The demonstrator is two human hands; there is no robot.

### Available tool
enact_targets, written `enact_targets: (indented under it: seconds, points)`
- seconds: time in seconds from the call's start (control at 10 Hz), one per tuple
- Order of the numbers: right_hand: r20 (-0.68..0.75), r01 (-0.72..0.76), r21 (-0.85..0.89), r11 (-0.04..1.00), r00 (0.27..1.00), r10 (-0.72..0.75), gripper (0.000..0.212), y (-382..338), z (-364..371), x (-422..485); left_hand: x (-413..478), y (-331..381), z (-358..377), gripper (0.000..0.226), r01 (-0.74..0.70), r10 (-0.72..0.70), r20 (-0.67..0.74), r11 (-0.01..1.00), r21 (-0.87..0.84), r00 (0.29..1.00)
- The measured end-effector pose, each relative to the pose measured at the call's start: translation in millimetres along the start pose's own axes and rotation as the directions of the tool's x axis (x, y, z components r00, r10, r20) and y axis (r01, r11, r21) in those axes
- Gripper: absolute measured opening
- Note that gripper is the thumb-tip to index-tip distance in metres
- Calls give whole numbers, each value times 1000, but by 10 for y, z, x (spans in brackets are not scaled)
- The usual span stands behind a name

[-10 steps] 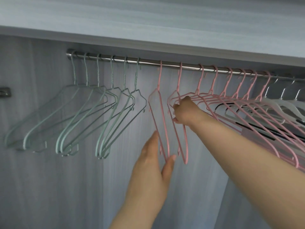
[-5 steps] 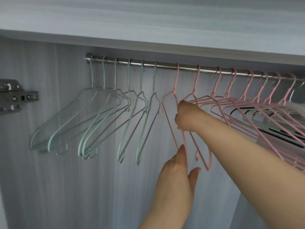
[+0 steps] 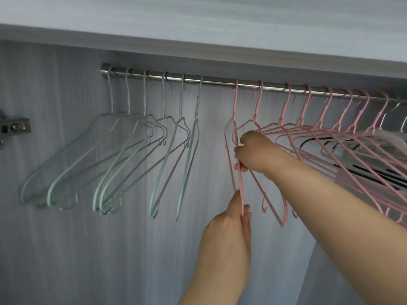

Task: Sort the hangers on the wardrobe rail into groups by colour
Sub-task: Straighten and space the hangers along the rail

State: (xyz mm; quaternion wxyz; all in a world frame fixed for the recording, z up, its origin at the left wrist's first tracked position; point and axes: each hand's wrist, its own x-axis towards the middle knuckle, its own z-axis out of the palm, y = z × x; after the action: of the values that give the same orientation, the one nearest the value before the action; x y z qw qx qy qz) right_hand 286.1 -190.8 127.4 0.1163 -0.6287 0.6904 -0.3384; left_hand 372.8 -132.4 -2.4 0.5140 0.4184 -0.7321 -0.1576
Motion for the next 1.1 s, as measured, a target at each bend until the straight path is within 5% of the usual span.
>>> enact_targets:
  seconds: [0.1, 0.2, 0.3, 0.4, 0.5, 0.6, 0.8, 0.9, 1.1]
  points:
    - [63, -42, -132, 990, 997, 50, 10, -56, -2, -29, -34, -15, 15, 46, -73, 72, 26, 996, 53, 997]
    - [-2, 14, -441, 897, 1000, -17, 47, -110, -3, -20, -72, -24, -92, 49, -167, 176, -85, 980, 109, 981]
    - [-83, 241, -444, 863, 948, -308, 40, -259, 10, -73, -154, -36, -369, 31, -221, 244, -299, 969, 107, 923]
    - [21, 271, -333, 903, 960, -280, 25, -495, 63, -2, -181, -71, -582, 31, -233, 275, -450, 961, 149, 850]
    - [171, 181, -268, 946, 976, -138, 19, -649, 188, 161, -155, -140, -594, 43, -114, 178, -376, 976, 187, 909]
    - [241, 55, -19, 998, 969, -49, 28, -650, 330, 250, -137, -312, -502, 47, 0, 83, -243, 947, 320, 967]
    - [261, -130, 253, 959, 963, 62, 15, -604, 436, 309, -138, -388, -426, 41, 93, -58, -212, 983, 157, 975]
    - [241, -160, 285, 945, 966, 90, 12, -583, 408, 301, -139, -372, -396, 36, 25, 10, -270, 991, 128, 963]
    - [220, -196, 316, 928, 967, 129, 32, -513, 349, 338, -95, -324, -390, 27, 22, 1, -243, 995, 95, 970]
